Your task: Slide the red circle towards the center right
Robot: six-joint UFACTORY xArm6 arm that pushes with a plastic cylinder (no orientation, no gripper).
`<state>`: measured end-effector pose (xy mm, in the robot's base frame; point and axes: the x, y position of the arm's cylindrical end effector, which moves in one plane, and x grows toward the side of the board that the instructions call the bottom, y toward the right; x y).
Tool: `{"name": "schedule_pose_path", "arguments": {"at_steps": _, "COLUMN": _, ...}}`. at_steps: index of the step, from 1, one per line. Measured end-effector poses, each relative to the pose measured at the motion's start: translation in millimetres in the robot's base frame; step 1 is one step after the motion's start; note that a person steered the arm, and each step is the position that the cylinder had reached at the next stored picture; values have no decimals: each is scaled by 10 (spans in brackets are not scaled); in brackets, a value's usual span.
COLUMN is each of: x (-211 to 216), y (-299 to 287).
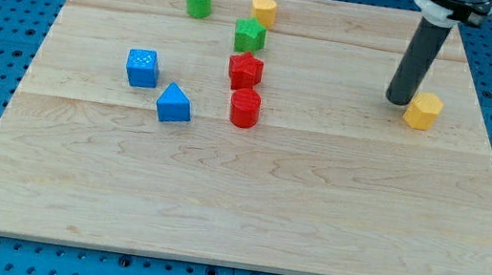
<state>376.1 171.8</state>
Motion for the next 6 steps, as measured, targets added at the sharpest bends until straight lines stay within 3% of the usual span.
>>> {"name": "schedule_pose_path", "arguments": {"at_steps": 2, "x": 1112, "y": -547}}
{"name": "schedule_pose_path", "arguments": {"at_steps": 3, "x": 1317, "y": -1049}}
{"name": "schedule_pose_path", "arguments": {"at_steps": 4, "x": 1165, "y": -1857}}
{"name": "schedule_pose_path", "arguments": {"at_steps": 5, "x": 824, "y": -2198}}
{"name": "schedule_pose_path", "arguments": {"at_steps": 6, "x": 489, "y": -2180}}
